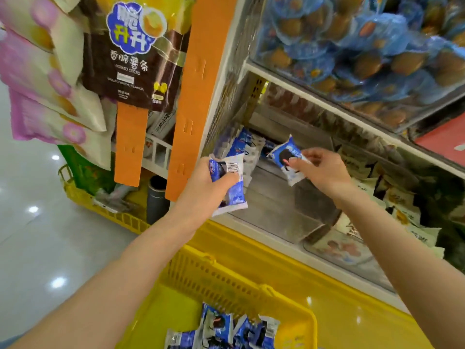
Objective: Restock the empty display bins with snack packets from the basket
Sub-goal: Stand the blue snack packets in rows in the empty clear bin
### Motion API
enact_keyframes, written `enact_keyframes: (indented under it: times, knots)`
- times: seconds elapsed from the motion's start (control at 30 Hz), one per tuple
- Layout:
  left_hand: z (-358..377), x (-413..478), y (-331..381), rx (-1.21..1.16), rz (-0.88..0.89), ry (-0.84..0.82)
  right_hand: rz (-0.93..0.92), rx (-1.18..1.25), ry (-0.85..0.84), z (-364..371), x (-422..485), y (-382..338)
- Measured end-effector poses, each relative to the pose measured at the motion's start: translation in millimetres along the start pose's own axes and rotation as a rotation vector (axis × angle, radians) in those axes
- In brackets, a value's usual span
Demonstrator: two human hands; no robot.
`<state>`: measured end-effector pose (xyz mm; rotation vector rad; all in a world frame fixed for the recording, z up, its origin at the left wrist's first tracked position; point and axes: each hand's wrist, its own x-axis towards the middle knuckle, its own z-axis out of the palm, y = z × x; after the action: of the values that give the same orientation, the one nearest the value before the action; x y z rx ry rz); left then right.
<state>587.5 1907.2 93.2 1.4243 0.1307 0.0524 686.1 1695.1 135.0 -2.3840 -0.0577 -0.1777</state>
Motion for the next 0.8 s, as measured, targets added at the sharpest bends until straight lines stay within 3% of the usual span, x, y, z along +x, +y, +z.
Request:
enact_keyframes:
  times: [0.2, 0.33, 0.5, 0.8]
  knots:
    - [-4, 20, -3, 0.025, 0.051, -0.012, -0.009, -0.514, -0.039, 44, 85, 25]
    - [-8, 31, -5, 0.039, 0.057, 0.013, 0.045, -0.524, -0.059, 66, 116, 35]
    - [-13, 39, -8, 0.058, 0.047, 0.039, 0.007, -0.538, -0.12, 78, 137, 43]
    - [-13, 42, -9, 0.047, 0.044, 0.025, -0.138, -0.761, -0.07, 74, 140, 46]
